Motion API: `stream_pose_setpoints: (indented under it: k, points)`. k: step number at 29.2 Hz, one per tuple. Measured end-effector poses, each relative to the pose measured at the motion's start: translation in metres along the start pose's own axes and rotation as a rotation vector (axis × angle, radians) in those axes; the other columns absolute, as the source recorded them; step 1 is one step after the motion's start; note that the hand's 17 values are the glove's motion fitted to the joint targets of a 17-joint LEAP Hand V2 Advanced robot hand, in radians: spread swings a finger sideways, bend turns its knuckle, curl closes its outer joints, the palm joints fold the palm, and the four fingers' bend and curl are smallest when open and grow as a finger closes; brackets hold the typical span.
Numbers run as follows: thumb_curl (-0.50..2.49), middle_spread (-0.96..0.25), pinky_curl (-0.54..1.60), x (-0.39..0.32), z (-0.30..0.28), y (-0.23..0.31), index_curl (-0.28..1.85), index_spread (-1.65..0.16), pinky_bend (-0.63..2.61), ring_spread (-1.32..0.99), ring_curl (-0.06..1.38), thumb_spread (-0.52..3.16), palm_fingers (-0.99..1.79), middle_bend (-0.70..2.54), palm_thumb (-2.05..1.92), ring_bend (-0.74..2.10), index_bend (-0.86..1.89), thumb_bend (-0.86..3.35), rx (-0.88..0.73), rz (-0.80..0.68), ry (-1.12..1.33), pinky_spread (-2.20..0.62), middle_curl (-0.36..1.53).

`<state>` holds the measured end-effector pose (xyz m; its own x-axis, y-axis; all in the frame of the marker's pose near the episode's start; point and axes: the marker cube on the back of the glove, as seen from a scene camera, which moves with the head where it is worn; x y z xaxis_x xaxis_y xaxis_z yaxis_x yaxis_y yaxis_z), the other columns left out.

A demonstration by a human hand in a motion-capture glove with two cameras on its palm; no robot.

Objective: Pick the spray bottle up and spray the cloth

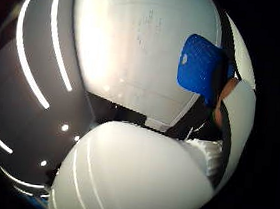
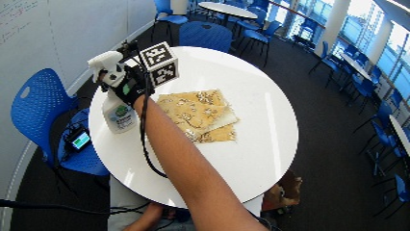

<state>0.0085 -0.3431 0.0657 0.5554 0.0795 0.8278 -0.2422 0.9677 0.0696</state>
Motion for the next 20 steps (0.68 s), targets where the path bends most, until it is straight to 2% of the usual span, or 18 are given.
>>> stream_pose_setpoints:
  k: [20]
  points:
    - [0.80, -0.21, 0.53, 0.006, 0.011, -0.001, 0.57, -0.30, 0.43, -0.23, 0.47, 0.24, 1.35, 0.69, 0.92, 0.65, 0.28, -0.03, -0.059, 0.034, -0.018, -0.26, 0.53]
